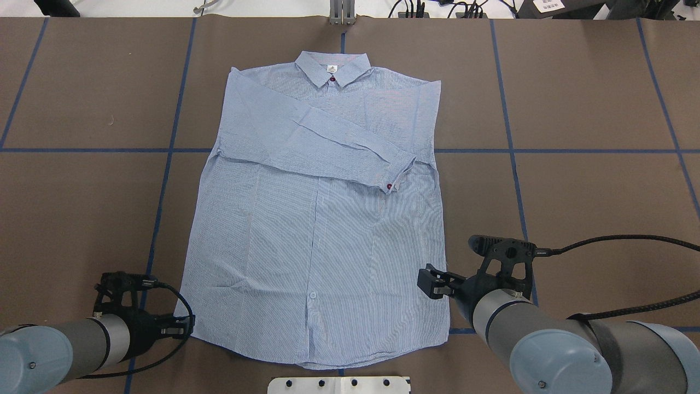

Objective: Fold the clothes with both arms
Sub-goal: 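Move both grippers to the shirt hem corners nearest the robot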

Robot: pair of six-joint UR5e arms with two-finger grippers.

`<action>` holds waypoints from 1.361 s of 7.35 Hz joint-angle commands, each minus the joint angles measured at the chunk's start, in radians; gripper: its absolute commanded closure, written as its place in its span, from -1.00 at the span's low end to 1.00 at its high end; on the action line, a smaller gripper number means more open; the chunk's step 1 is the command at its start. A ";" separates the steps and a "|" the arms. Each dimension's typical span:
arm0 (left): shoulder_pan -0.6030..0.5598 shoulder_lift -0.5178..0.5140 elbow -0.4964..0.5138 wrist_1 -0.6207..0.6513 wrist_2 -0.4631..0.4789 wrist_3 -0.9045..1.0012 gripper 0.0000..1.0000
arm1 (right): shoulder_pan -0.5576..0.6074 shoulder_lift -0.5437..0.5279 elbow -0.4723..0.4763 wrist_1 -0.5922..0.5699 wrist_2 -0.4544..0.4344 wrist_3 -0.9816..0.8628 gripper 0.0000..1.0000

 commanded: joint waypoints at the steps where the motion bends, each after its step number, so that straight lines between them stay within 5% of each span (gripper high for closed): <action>1: 0.001 0.004 0.000 0.000 -0.001 0.000 -0.06 | 0.000 0.000 0.000 0.000 0.000 0.000 -1.00; 5: 0.003 0.001 0.000 0.012 -0.001 0.001 -0.06 | 0.000 0.000 -0.003 0.000 0.000 0.000 -1.00; 10: 0.006 0.002 0.002 0.012 -0.001 0.000 0.34 | 0.000 -0.002 -0.003 0.000 0.000 0.000 -1.00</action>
